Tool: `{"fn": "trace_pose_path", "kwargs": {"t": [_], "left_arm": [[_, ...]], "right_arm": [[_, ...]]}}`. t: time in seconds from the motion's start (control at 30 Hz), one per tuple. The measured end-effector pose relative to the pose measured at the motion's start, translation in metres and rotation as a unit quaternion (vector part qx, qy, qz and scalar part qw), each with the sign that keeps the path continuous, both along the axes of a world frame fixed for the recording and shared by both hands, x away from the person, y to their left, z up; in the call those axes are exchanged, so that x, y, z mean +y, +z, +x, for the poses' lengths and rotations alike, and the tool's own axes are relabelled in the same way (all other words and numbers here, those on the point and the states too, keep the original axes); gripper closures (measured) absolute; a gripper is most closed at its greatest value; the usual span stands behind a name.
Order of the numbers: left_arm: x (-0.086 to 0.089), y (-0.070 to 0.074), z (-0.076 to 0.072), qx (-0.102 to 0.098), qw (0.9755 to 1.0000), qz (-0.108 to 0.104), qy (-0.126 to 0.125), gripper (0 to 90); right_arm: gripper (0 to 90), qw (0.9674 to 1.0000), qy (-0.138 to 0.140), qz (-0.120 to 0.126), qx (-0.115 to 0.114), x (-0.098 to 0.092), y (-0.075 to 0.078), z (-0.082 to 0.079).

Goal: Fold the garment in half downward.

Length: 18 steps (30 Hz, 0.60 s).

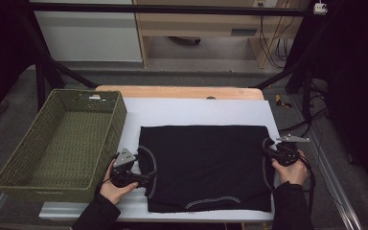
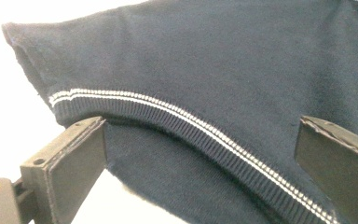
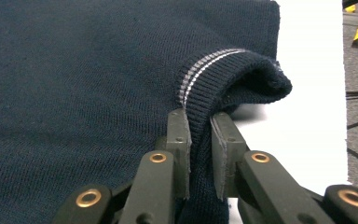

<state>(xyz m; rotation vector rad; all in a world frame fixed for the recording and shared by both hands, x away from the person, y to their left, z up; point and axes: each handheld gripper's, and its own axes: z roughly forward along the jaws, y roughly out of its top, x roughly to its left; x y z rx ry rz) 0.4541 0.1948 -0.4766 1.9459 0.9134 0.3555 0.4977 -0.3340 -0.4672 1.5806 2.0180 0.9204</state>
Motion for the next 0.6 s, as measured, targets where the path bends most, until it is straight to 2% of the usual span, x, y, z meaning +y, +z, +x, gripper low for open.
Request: {"fn": "trace_pose_path", "kwargs": {"t": [0.1,0.23,0.47,0.6], "left_arm": [[0.0,0.0,0.0,0.001,1.0,0.0,0.001,1.9],[0.0,0.0,0.0,0.001,1.0,-0.002,0.0,2.0],[-0.001,0.0,0.0,0.001,1.0,-0.002,-0.002,2.0],[-0.001,0.0,0.0,0.002,1.0,-0.002,-0.003,2.0]], "right_arm": [[79.7,0.9999,-0.009,-0.012,-0.001,-0.005,0.001,0.0],[79.6,0.9996,-0.024,-0.015,-0.006,-0.012,0.0,-0.001],[79.5,0.9994,-0.027,-0.019,-0.01,-0.015,0.001,-0.001],[79.3,0.9985,-0.034,-0.042,-0.012,-0.017,0.0,-0.001]]}}
